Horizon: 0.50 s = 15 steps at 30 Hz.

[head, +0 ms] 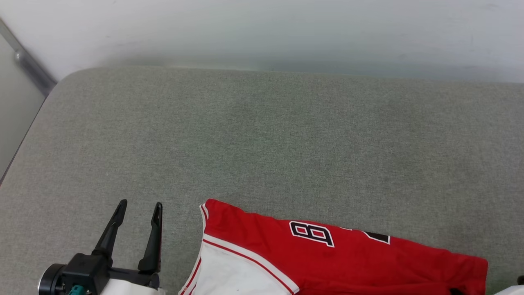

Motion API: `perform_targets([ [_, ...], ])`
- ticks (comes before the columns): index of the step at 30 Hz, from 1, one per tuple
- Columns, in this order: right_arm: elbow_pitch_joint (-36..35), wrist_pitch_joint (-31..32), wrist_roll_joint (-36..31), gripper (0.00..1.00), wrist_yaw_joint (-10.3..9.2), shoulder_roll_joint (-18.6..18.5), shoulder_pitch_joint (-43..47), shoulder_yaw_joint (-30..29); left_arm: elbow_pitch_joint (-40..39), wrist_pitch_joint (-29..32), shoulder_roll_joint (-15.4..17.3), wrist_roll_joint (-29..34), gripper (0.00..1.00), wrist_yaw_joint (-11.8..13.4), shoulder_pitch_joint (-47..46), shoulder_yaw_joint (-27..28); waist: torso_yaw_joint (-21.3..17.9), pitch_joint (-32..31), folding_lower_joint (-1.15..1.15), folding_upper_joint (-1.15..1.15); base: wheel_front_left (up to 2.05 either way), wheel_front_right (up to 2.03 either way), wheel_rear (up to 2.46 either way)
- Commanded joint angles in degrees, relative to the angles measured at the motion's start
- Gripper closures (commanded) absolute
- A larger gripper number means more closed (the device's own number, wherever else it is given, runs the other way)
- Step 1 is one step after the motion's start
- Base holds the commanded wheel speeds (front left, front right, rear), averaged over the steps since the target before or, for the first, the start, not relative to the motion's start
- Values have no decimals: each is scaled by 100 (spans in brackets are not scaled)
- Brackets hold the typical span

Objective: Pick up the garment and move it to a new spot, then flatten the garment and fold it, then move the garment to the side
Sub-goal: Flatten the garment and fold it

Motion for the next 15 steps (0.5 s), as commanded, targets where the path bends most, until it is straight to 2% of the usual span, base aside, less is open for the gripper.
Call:
perform_targets([
  [1, 242, 57, 90, 0, 20, 191, -9, 344, 6, -12, -53, 48, 0, -41, -107, 61, 17, 32, 0, 0, 0, 0, 0],
  [8, 547, -147, 95, 0, 44, 315, -16, 848, 82, -12, -129, 107, 0, -89, -157, 134, 22, 54, 0, 0, 0, 0, 0],
  [10, 618, -232, 69, 76, 45, 322, -40, 900, 100, -12, -134, 122, 0, -98, -145, 134, 15, 40, 0, 0, 0, 0, 0],
  [11, 639, -303, 67, 100, 45, 310, -75, 905, 107, -12, -133, 125, 0, -100, -138, 137, 10, 33, 0, 0, 0, 0, 0],
  [15, 646, -575, 14, 100, 16, 152, -168, 779, 129, -12, -115, 119, 0, -103, -125, 133, -14, 1, 0, 0, 0, 0, 0],
])
